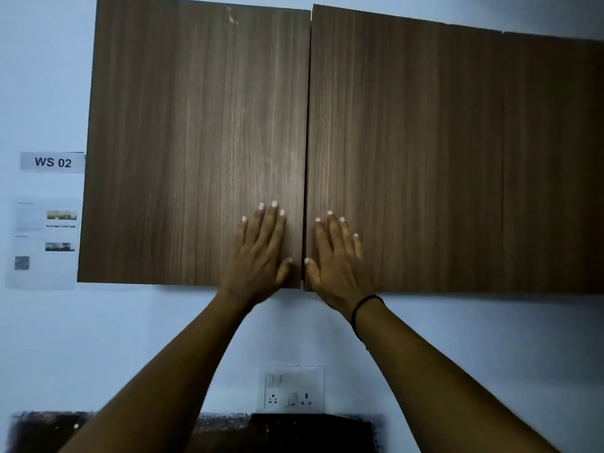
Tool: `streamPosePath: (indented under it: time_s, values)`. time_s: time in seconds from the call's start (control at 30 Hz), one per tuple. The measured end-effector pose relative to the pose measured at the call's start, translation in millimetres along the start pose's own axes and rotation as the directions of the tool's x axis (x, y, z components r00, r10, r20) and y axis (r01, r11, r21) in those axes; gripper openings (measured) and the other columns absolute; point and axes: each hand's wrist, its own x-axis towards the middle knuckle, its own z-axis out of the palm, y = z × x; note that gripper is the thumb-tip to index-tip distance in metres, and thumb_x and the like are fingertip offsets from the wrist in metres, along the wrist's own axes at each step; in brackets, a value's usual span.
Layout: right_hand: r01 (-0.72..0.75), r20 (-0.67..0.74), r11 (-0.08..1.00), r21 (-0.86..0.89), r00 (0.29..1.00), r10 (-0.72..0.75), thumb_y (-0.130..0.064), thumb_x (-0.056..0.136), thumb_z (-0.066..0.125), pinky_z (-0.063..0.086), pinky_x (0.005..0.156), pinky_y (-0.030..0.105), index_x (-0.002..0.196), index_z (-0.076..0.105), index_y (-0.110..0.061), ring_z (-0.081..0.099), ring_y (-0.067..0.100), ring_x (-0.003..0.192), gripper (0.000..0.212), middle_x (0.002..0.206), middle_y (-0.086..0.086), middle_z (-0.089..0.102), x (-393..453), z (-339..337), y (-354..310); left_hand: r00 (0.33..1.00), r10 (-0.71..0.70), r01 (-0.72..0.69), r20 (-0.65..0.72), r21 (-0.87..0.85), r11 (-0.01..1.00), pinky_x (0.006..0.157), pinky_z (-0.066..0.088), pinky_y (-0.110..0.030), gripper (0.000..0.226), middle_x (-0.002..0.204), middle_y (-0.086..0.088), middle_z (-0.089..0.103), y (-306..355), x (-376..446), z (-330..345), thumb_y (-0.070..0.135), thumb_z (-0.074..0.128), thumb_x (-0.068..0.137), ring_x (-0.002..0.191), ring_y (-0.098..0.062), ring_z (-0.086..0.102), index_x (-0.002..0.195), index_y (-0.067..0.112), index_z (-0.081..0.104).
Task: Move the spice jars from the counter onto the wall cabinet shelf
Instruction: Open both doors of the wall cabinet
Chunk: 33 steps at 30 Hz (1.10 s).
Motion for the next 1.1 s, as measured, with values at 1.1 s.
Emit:
streamPosePath:
  time_s: [1.1]
  values:
    - [-0.235, 0.131, 0.644, 0.728, 0.97, 0.205, -0.035, 0.106, 0.032, 0.039, 0.111, 0.037, 0.148, 0.038, -0.013, 0.045, 0.016, 0.135, 0.048, 0.147, 0.006, 0.048, 1.0, 23.6, -41.6, 0.976, 0.214, -0.217, 0.035, 0.128, 0.968, 0.114, 0.014, -0.071, 0.105, 0.164, -0.026, 0.005, 7.8, -28.6, 24.1, 0.016, 0.064, 0.072, 0.152, -0.046, 0.004, 0.158, 0.003, 0.005]
